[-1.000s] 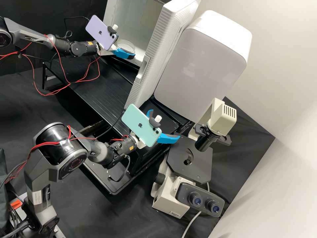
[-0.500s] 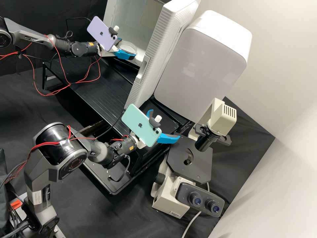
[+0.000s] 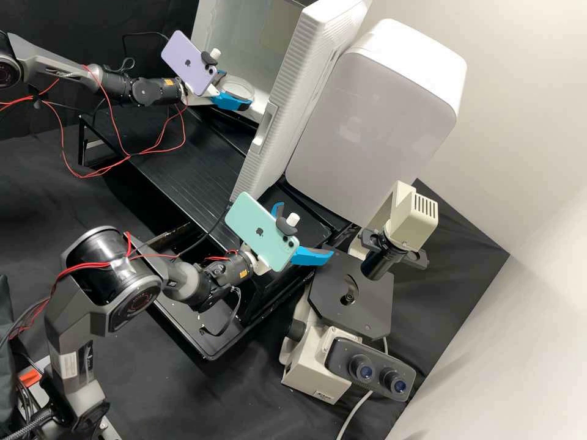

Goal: Take the petri dish out of the incubator

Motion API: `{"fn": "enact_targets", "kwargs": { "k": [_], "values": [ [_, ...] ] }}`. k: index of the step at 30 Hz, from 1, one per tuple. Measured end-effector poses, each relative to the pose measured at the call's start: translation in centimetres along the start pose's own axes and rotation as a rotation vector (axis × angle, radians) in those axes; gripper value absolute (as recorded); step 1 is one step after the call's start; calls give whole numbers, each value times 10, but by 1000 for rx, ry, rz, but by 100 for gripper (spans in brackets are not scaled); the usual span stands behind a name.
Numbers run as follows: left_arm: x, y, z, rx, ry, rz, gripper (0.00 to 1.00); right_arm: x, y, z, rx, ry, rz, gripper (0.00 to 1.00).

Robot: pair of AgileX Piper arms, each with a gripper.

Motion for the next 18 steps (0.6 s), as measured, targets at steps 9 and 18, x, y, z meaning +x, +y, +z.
{"fn": "enact_targets", "kwargs": {
  "k": [9,18],
  "values": [
    [-10,-6,-3,37,1,42,0,0,0,0,0,0,0,100],
    [-45,-8,4,86,-100,30,0,0,0,0,0,0,0,100]
  ]
}}
